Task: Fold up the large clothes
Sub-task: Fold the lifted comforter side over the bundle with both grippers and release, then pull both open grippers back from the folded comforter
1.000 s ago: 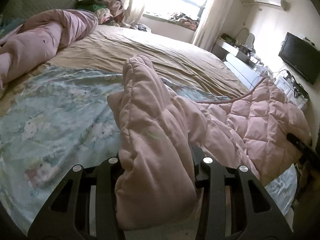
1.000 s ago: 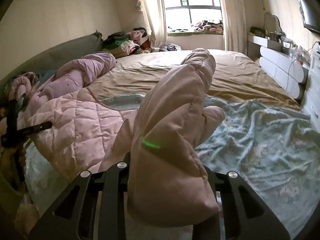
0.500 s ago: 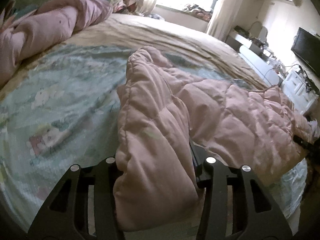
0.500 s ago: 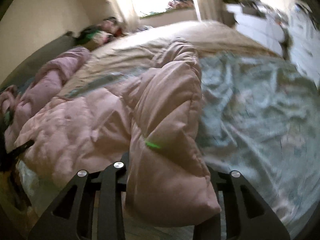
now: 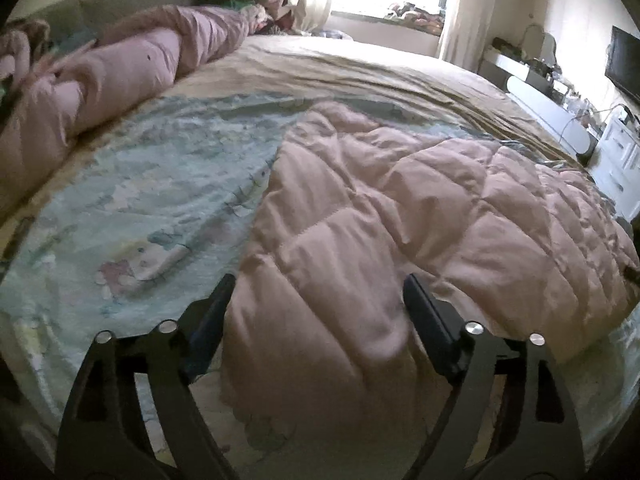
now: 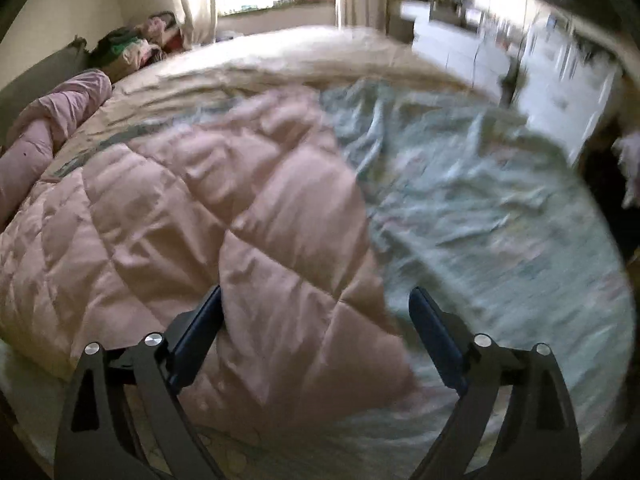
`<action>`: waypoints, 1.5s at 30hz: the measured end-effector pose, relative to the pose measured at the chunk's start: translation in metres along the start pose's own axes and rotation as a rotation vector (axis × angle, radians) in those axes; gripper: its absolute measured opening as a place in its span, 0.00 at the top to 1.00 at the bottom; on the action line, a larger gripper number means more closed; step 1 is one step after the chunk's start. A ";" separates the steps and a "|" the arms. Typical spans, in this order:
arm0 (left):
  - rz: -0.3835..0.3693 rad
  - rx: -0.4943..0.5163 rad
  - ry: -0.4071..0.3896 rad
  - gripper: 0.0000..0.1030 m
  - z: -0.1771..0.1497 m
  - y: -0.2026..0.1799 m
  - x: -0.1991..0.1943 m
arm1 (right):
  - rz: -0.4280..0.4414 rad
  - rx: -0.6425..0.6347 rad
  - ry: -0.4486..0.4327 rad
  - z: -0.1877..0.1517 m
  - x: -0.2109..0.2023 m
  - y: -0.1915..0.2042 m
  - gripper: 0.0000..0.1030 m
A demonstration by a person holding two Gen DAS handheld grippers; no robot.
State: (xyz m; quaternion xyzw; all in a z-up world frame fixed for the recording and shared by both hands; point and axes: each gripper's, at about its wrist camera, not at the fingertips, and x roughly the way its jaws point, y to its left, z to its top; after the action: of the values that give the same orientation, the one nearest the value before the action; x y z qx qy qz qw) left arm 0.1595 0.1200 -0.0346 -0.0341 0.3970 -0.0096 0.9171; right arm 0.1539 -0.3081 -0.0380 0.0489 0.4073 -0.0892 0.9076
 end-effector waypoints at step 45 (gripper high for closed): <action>-0.064 0.052 -0.112 0.09 -0.094 -0.067 -0.149 | 0.184 -0.119 -0.263 -0.125 -0.188 0.111 0.04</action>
State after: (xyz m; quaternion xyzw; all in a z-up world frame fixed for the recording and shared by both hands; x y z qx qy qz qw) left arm -0.0104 0.0546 0.0145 -0.0235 0.3433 -0.0471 0.9377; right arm -0.0376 -0.1558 0.0209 0.0204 0.2834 0.0130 0.9587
